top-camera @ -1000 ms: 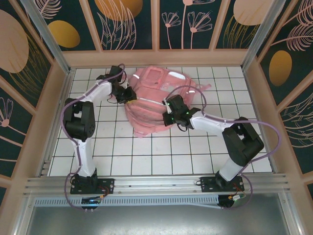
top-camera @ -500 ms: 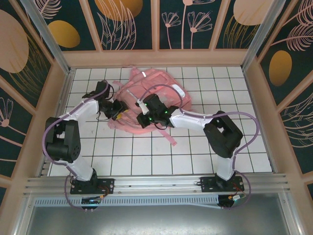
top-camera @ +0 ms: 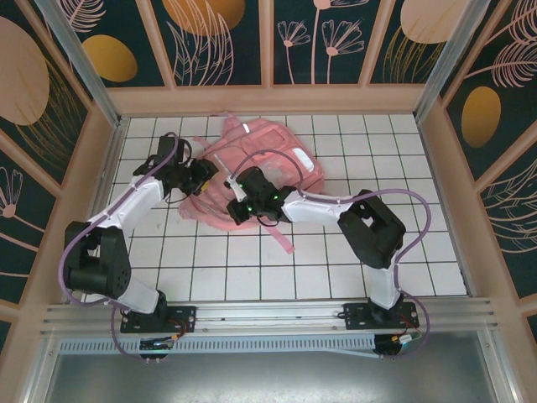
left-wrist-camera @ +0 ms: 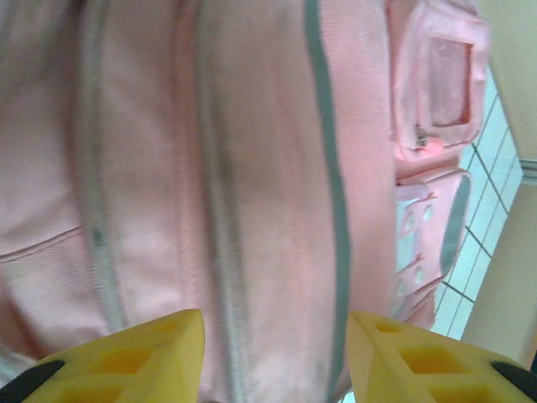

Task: Pack the student bag

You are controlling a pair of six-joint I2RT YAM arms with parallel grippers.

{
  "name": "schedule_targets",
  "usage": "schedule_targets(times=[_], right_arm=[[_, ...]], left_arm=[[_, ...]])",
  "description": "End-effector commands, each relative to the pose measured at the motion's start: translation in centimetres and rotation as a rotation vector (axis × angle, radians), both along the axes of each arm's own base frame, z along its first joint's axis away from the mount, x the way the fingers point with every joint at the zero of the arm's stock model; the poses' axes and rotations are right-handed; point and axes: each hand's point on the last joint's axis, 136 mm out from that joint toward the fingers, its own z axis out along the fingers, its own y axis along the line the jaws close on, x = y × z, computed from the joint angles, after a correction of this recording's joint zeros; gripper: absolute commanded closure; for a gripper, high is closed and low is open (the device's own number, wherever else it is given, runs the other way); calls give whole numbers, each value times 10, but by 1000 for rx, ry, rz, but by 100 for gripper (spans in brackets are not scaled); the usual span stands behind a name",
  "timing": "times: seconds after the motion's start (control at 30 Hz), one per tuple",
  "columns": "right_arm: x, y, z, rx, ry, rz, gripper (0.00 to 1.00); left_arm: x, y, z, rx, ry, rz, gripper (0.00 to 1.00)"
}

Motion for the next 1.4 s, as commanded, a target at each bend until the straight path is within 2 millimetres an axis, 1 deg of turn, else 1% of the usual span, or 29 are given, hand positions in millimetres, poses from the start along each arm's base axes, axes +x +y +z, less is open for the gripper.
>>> schedule_targets(times=[0.0,0.07,0.13,0.2,0.23,0.27,0.37,0.43,0.47,0.5,0.67,0.8,1.03,1.13,1.27,1.33,1.37], right_arm=[[-10,31,28,104,-19,81,100],[-8,32,32,110,-24,78,100],[-6,33,37,116,-33,70,100],[-5,32,38,118,-39,59,100],[-4,31,39,117,-38,54,100],[-4,30,38,113,-39,51,100],[-3,23,31,95,-43,32,100],[-3,18,30,95,-43,18,100],[-3,17,31,98,-46,13,100],[-2,14,31,98,-47,5,100],[-3,11,33,94,-57,5,100],[-4,12,33,99,-57,9,100],[-6,11,31,90,-56,18,100],[-9,12,30,92,-51,29,100],[-15,20,31,92,-58,56,100],[-15,23,33,105,-58,58,100],[-16,25,35,111,-57,59,100]], left_arm=[[0,-8,-13,-48,49,67,55],[-2,-16,-28,-51,80,49,56],[-4,-19,-41,-50,109,55,56],[-5,-21,-47,-61,101,72,56],[-2,-20,-44,-62,86,89,56],[-7,-17,-51,-50,95,101,56],[-4,-10,-46,-25,77,131,56],[-7,-6,-47,-4,86,138,54],[-10,-5,-49,4,98,137,49],[-14,-4,-51,8,111,135,48],[-30,-3,-59,0,144,133,47],[-30,0,-55,4,132,145,47],[-30,10,-41,41,95,184,47],[-27,5,-44,18,92,171,48],[-17,-16,-52,-67,101,126,53],[-11,-25,-54,-74,78,110,56],[-11,-27,-58,-70,84,112,59]])
